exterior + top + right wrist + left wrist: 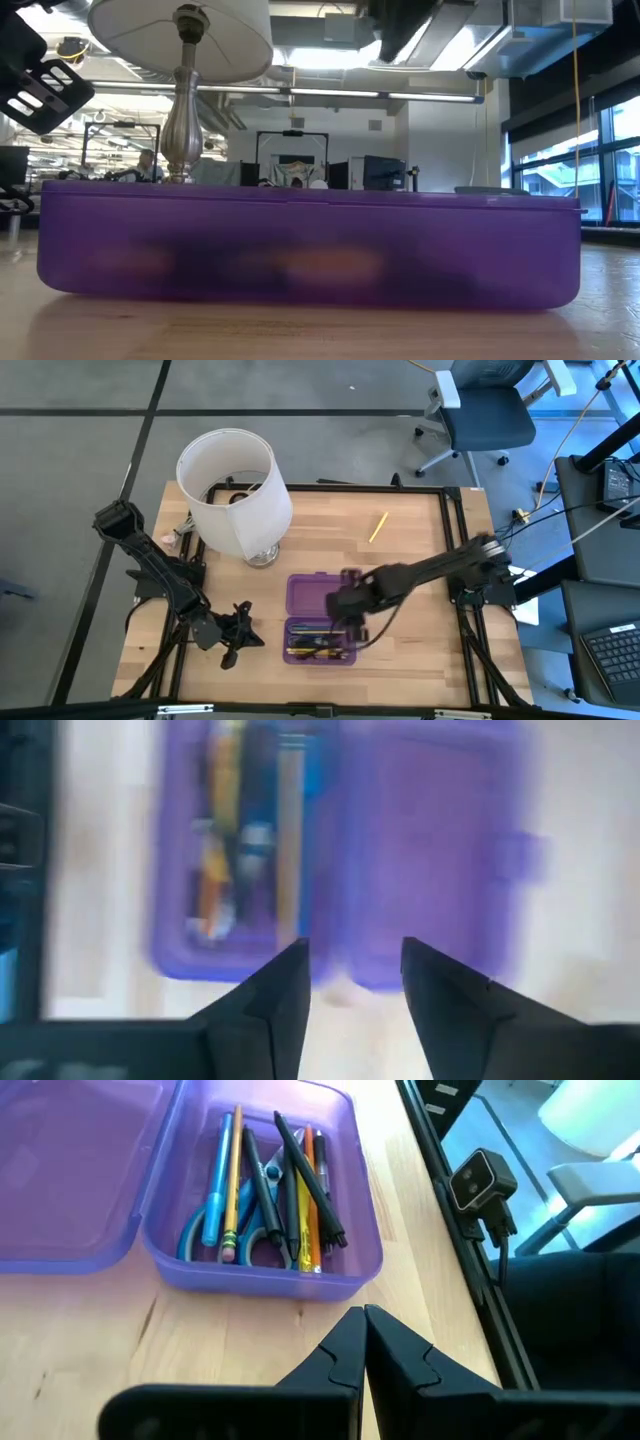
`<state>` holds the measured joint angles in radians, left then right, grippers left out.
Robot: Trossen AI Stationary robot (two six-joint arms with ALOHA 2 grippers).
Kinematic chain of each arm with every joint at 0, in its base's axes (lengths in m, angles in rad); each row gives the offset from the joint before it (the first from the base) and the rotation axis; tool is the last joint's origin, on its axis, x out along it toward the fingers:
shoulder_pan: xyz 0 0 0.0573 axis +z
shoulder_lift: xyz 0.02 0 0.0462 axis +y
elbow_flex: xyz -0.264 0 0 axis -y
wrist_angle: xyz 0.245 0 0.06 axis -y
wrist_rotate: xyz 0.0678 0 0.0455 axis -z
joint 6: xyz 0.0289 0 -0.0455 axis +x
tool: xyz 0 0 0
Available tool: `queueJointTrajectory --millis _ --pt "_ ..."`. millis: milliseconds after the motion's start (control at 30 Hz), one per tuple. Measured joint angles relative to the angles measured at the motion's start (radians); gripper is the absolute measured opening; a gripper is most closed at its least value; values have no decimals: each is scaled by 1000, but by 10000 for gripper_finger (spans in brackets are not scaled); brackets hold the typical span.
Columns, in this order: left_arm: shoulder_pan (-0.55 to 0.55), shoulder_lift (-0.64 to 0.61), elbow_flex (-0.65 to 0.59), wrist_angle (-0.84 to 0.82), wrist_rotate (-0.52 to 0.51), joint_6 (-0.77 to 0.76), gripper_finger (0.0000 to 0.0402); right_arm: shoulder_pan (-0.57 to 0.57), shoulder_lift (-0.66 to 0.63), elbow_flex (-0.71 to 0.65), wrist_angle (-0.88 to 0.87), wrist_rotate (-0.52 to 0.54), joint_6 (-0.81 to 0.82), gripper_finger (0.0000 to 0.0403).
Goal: Pick & place school supplies into a supply box
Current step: Put the yellow pen into the purple supply box
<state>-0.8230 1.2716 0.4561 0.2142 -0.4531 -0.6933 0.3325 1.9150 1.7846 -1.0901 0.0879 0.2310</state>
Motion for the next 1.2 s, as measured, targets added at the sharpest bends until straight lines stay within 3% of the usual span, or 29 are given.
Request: queueJointTrajectory --millis 167,300,467,567,800,1000,1200 --pt "0 0 0 -2 -19 0 4 -60 -208 -171 -26 124 110 161" --pt "0 0 0 -1 -41 12 4 -189 -401 -344 -12 155 320 161" --pt "0 0 0 0 -79 33 4 -403 -589 -555 -14 390 650 161" --pt "0 0 0 0 -84 27 4 -539 -648 -643 10 336 666 161" --pt "0 0 0 2 -87 27 4 -768 -622 -781 382 136 440 161" --pt "0 0 0 4 -88 26 4 -901 -512 -795 415 165 521 161" --pt "0 0 0 4 -87 26 4 -925 -388 -795 499 152 576 161"
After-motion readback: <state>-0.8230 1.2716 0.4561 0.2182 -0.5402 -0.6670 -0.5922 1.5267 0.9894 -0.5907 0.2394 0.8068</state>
